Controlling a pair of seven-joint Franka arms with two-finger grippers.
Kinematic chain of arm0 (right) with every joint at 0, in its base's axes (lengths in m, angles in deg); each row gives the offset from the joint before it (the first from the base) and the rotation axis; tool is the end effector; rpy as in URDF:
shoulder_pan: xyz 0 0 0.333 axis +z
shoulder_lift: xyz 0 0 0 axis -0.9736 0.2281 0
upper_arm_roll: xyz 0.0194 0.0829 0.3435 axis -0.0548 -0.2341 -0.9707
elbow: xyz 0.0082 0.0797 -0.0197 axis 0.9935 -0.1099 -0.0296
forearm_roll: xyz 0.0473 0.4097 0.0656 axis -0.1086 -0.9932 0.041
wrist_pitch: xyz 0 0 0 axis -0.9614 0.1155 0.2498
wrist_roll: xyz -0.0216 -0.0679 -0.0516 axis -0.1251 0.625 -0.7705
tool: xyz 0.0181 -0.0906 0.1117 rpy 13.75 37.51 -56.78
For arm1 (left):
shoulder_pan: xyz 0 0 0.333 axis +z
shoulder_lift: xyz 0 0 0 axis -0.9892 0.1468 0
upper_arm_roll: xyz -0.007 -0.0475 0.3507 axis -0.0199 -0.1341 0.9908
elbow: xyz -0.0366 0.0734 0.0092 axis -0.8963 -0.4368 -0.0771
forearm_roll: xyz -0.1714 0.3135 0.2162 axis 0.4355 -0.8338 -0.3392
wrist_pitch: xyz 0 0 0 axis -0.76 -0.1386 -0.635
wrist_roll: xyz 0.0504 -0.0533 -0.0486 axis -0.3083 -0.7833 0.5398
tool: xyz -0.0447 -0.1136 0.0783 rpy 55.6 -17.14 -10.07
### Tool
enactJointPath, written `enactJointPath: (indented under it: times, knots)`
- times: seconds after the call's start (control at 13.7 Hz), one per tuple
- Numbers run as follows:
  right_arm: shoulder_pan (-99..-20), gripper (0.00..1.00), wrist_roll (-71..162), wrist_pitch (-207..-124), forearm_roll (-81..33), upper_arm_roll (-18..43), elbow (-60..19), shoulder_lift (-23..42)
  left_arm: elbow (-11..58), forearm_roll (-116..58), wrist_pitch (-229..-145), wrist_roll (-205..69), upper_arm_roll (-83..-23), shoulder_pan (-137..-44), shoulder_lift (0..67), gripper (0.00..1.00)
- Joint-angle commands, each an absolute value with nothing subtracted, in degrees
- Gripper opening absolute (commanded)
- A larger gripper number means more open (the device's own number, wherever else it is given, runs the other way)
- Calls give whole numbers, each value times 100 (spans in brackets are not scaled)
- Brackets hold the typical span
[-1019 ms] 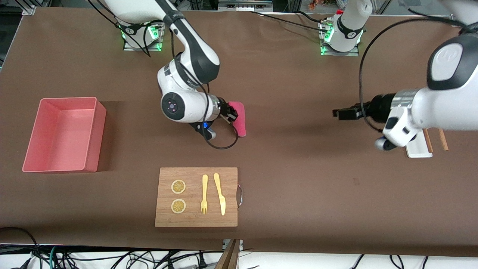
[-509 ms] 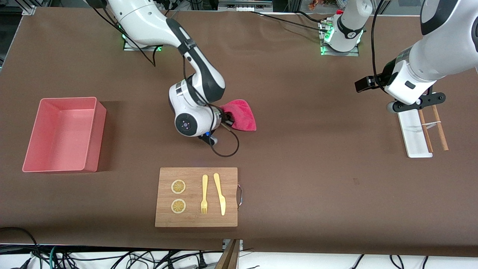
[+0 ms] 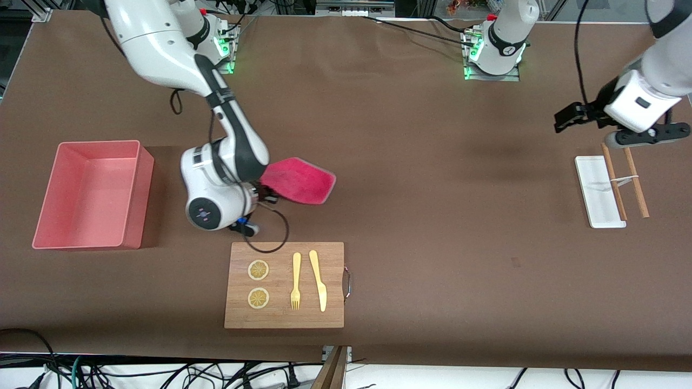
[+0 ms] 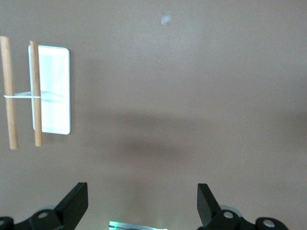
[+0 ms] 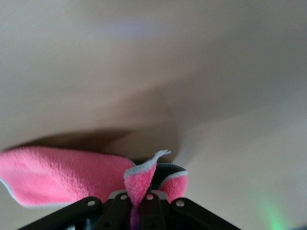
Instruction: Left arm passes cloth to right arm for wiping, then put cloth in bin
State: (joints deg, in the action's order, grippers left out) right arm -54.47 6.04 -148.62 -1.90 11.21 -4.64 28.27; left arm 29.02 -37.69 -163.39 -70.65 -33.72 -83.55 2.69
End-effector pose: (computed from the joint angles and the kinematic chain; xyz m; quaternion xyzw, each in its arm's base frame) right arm 0.6476 0.2551 0.2040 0.9519 -0.1785 -0.2483 0.0186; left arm 0.5367 -0.0097 0.5446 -0.9954 -0.0703 0.0647 0.0045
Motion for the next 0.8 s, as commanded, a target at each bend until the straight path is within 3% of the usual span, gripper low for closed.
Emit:
enactJointPath:
  times: [0.0, 0.36, 0.73]
  knots:
    - [-5765, 0, 1572, -14400, 178, 1339, -504, 2547, 2632, -3820, -16416, -6891, -3432, -8305, 435, 100]
    - [-5801, 0, 3498, -14153, 223, 2342, -469, 2511, 2138, -3793, -16337, -6917, -3414, -8305, 744, 100]
    - [-5345, 0, 2941, -14687, 443, 2308, -478, 2608, 1954, -3785, -16258, -6917, -3458, -8384, 761, 100]
